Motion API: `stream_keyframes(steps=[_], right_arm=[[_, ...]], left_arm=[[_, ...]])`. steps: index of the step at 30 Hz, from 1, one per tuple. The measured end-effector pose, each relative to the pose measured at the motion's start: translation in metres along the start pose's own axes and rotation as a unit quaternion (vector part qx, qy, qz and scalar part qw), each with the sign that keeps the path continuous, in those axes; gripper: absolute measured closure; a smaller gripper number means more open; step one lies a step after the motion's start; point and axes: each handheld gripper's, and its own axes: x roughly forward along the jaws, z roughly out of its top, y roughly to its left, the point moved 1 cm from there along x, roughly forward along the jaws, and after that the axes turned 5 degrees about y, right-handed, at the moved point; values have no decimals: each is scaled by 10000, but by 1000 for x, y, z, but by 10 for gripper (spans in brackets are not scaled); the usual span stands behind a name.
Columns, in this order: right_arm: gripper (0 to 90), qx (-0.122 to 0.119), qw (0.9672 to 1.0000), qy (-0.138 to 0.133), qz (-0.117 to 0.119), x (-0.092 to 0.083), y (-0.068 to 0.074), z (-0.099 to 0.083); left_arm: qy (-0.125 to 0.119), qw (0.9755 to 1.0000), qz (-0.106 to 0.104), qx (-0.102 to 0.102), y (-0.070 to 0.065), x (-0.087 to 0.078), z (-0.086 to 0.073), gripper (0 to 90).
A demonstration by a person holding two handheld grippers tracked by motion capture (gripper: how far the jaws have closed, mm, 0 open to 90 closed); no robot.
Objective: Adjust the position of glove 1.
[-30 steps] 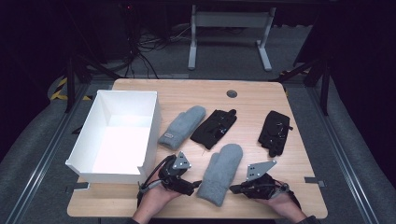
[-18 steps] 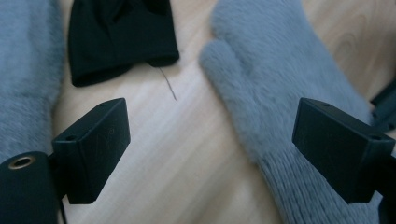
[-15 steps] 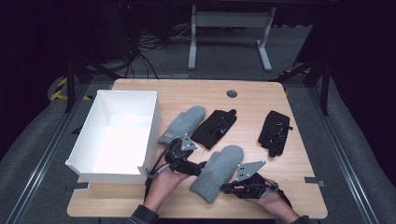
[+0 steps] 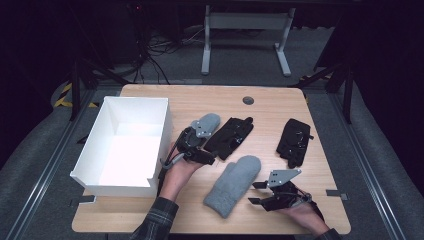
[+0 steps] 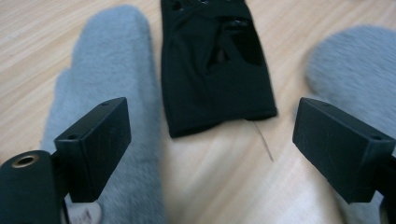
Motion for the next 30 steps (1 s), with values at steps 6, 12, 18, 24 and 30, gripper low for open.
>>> stream_keyframes(steps=[6,12,18,24,30], right_arm=[[329,53,9999,-34,-137,-5,-10,-11],[297,11,9998,-118,-168,-5,-14,-15],[283,-47,9996,-91,-251,-6,-15,-15],[280,-89,9995,-65,-292,-5,-14,-15],[281,-108,9995,-62,-304,-5,-13,-15]], left_arm=[[103,9997,135,-169,19,15,13,133],[204,9989,223,-348,37,30,18,144],[427,9968,331,-581,58,49,16,161],[655,9950,371,-663,61,61,12,178],[726,9937,436,-736,62,62,11,345]])
